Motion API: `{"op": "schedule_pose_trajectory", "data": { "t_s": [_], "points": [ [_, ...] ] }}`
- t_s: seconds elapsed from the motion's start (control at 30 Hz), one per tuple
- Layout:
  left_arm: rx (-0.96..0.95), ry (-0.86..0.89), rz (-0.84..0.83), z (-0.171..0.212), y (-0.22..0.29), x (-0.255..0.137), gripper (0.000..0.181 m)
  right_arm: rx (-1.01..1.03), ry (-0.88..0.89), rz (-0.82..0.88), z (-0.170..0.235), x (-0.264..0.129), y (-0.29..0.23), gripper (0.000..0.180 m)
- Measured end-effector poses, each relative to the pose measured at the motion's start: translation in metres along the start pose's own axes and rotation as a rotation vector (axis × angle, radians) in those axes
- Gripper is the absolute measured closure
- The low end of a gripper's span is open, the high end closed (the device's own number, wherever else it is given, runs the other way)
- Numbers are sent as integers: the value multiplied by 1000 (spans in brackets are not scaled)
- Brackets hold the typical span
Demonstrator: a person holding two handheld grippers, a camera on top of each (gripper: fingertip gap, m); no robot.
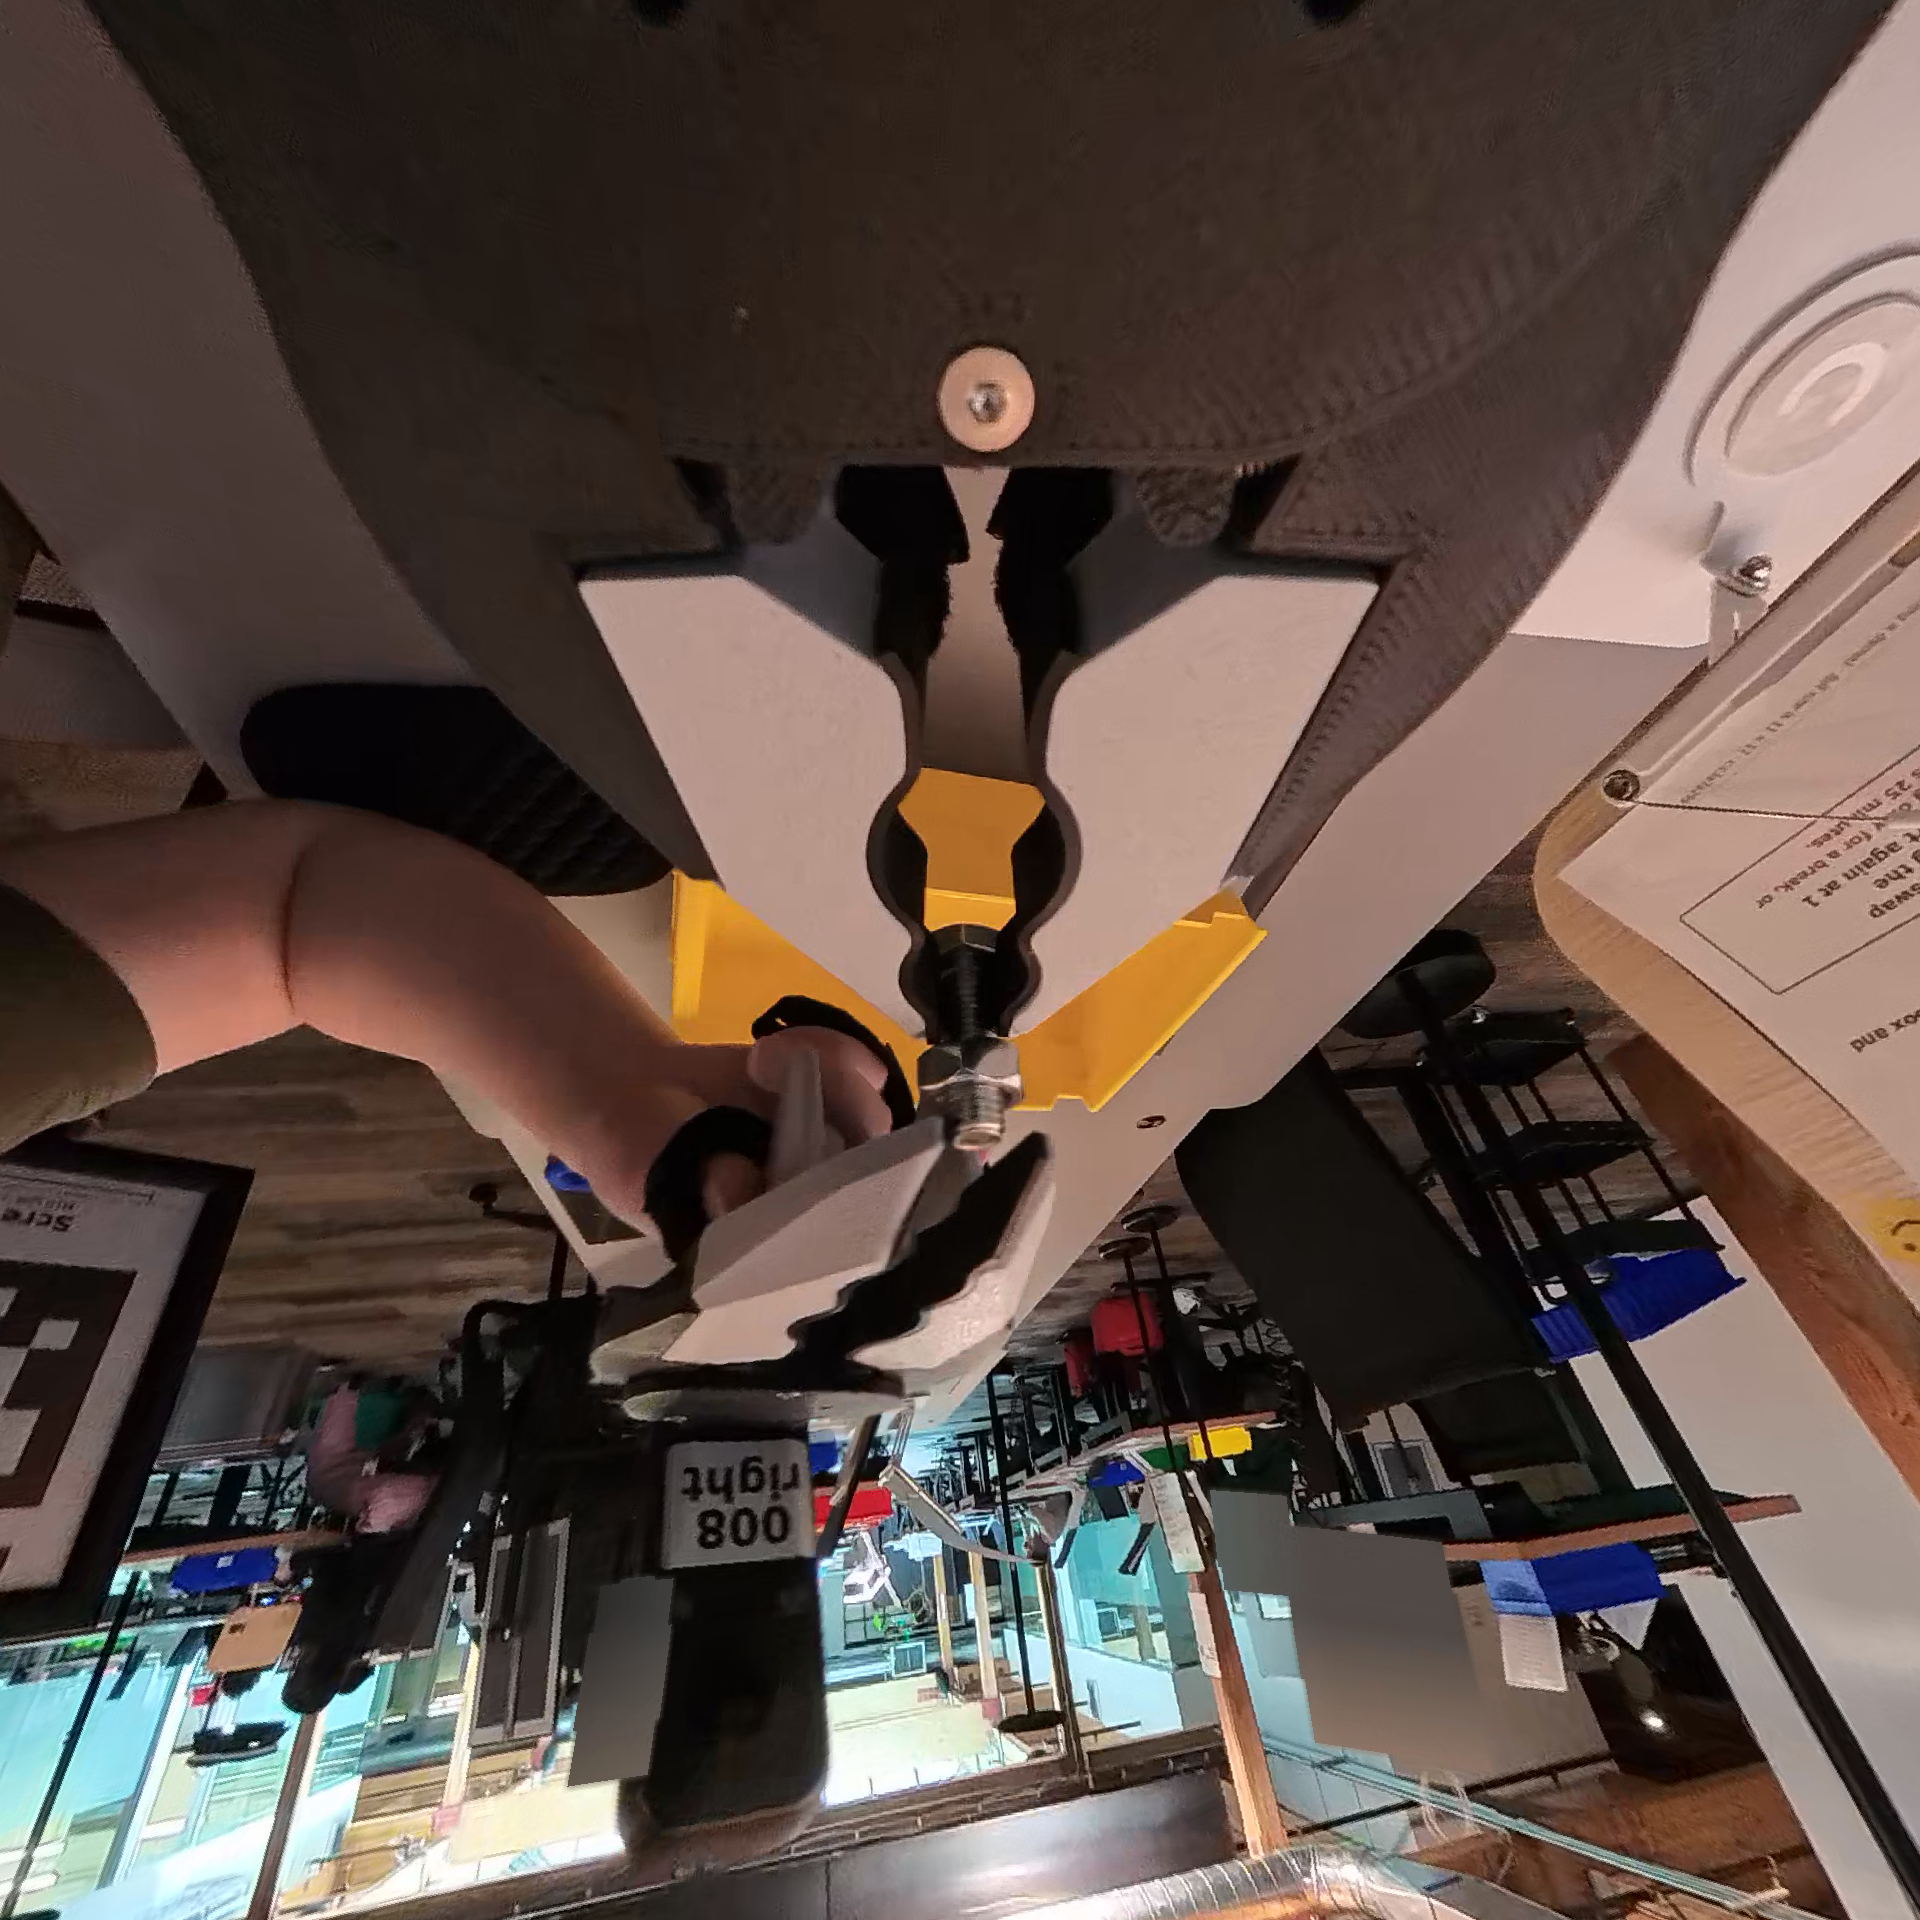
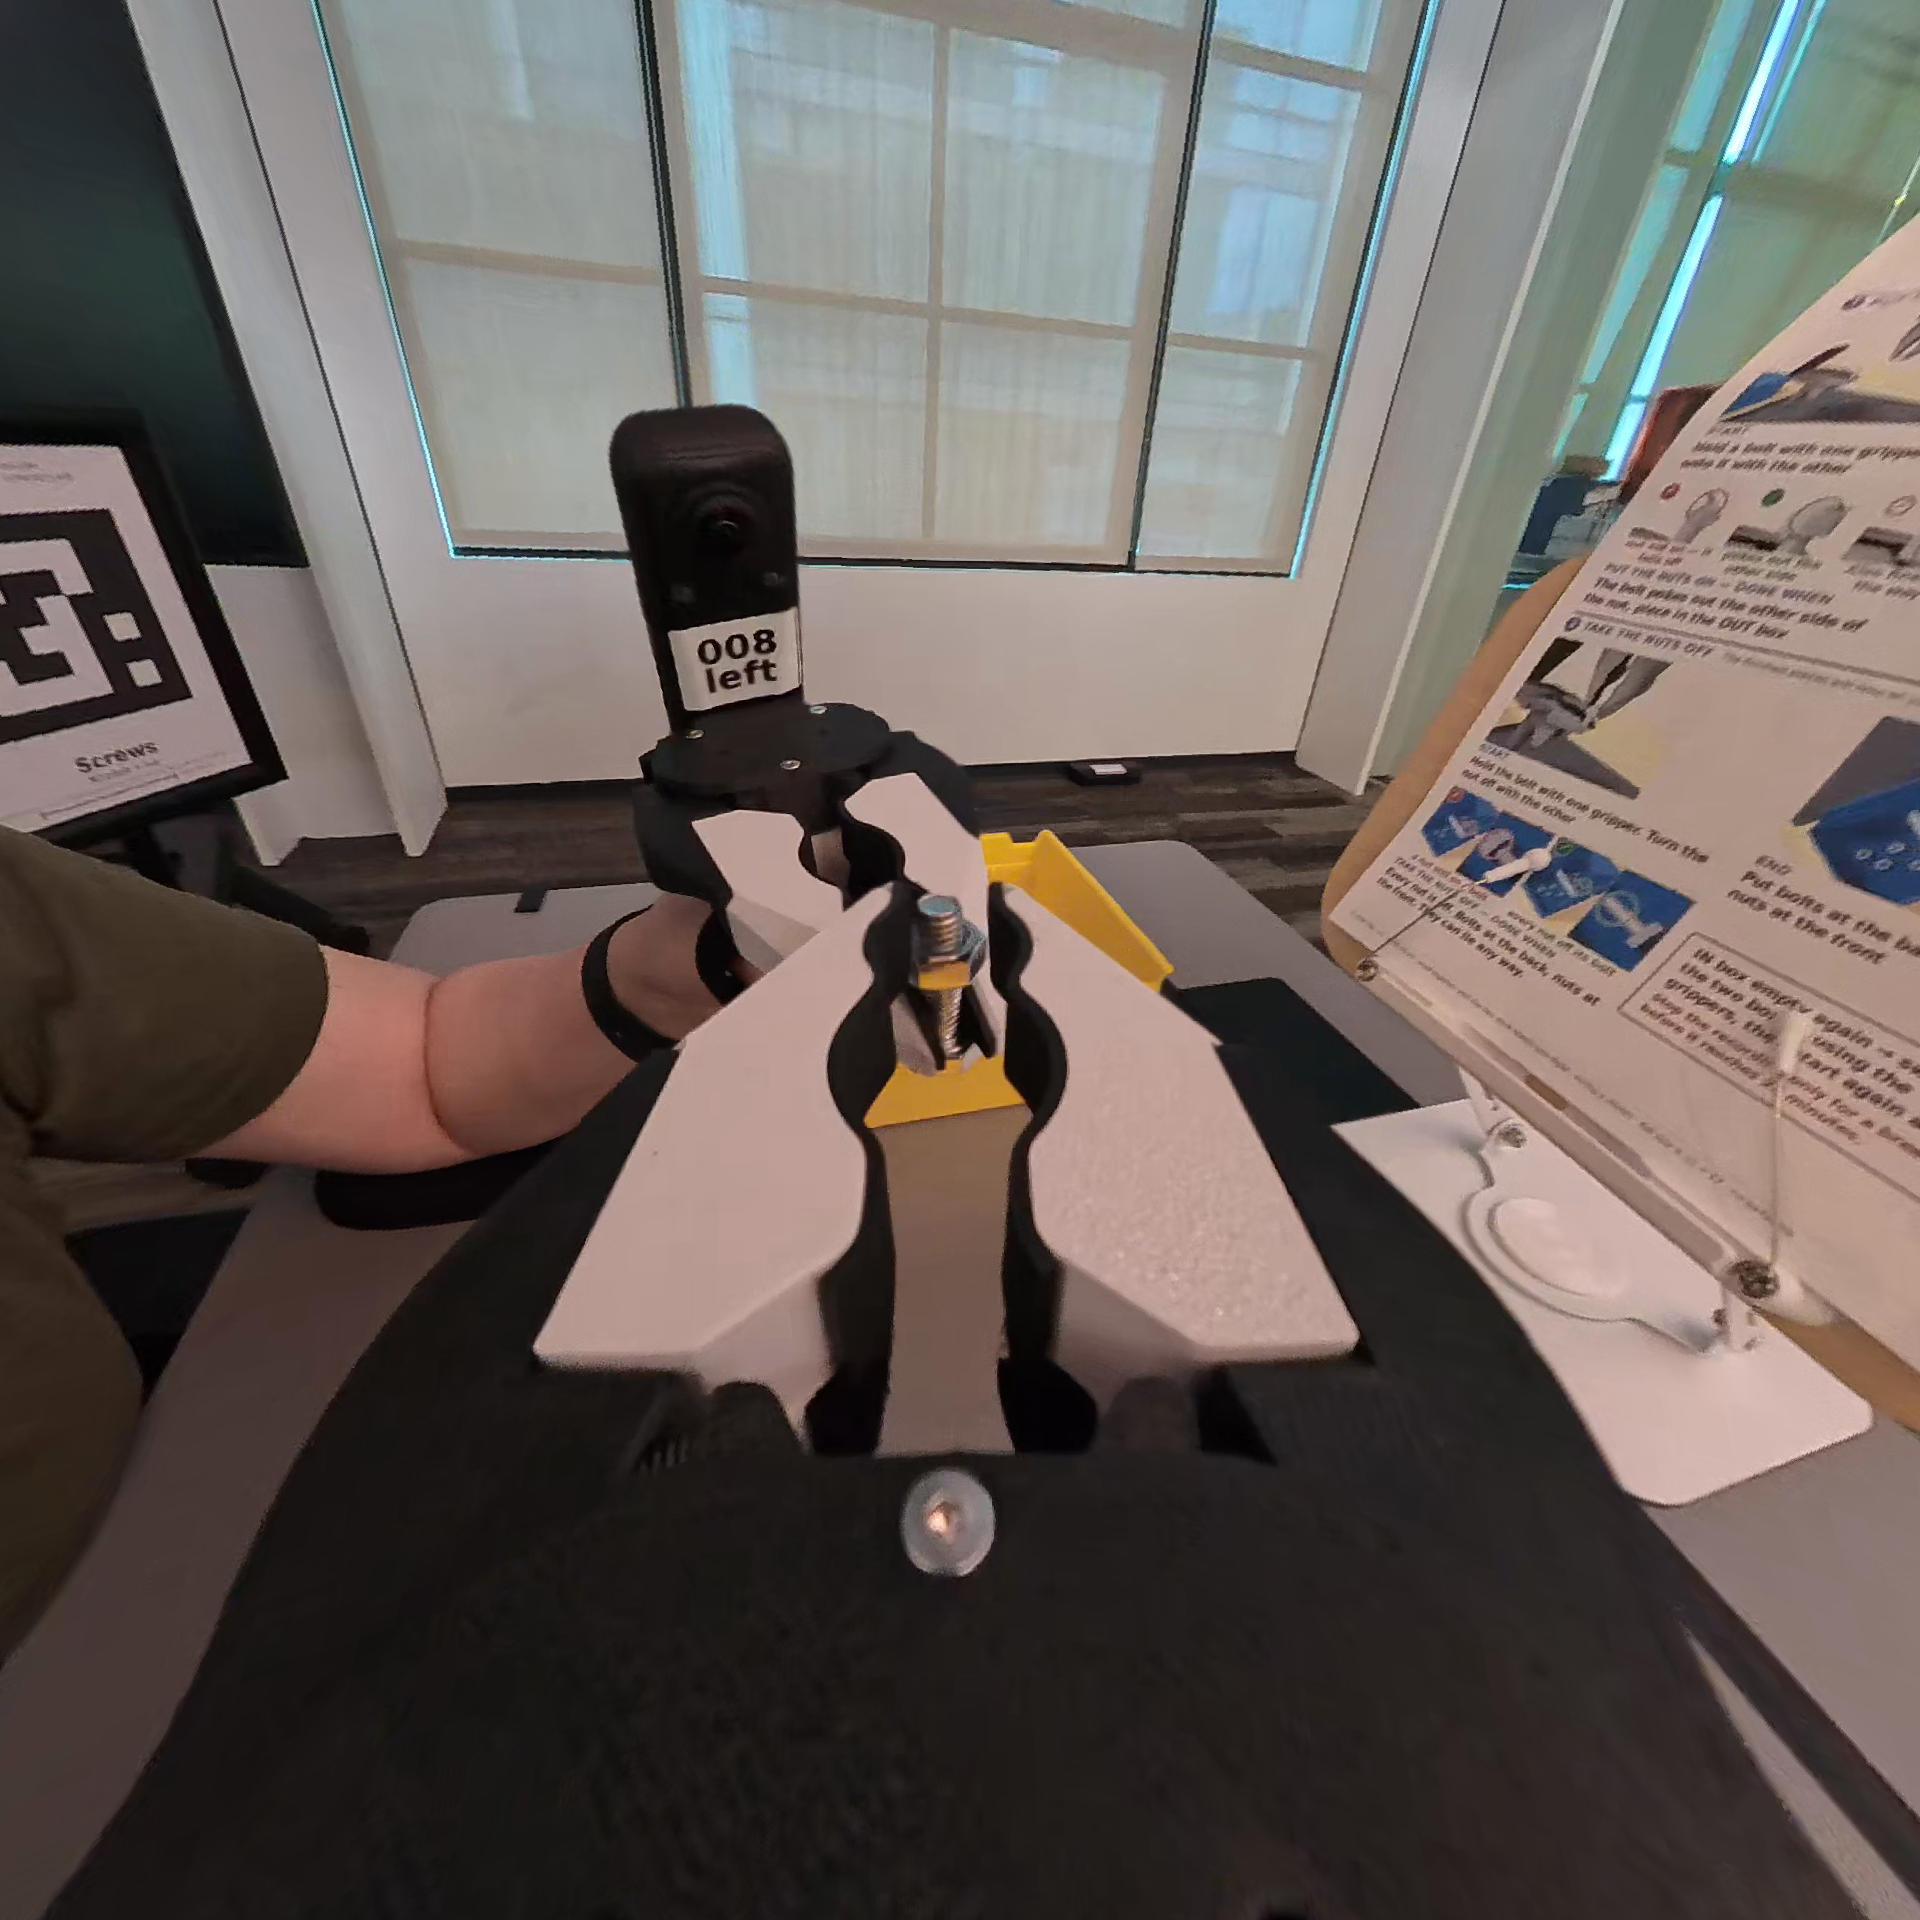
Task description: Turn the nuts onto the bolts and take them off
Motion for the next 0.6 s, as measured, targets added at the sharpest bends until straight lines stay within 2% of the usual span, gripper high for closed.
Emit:
{"op": "schedule_pose_trajectory", "data": {
  "t_s": [0.1,0.6],
  "points": [
    [-8,1,1,0,0,0,173,39,5,-31,1,0,1,171],
    [-25,-2,57,-1,4,1,170,94,-3,-92,1,-3,2,172]
  ]
}}
Point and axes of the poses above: each gripper's, where its closed fingertips meet, x out along the fingers, z out of its underside, y = z × x across the jaws, the point moved 10 cm from there along -x, back along the fingers, and after that the axes turned 8 degrees about -x, right-handed, at the moved point
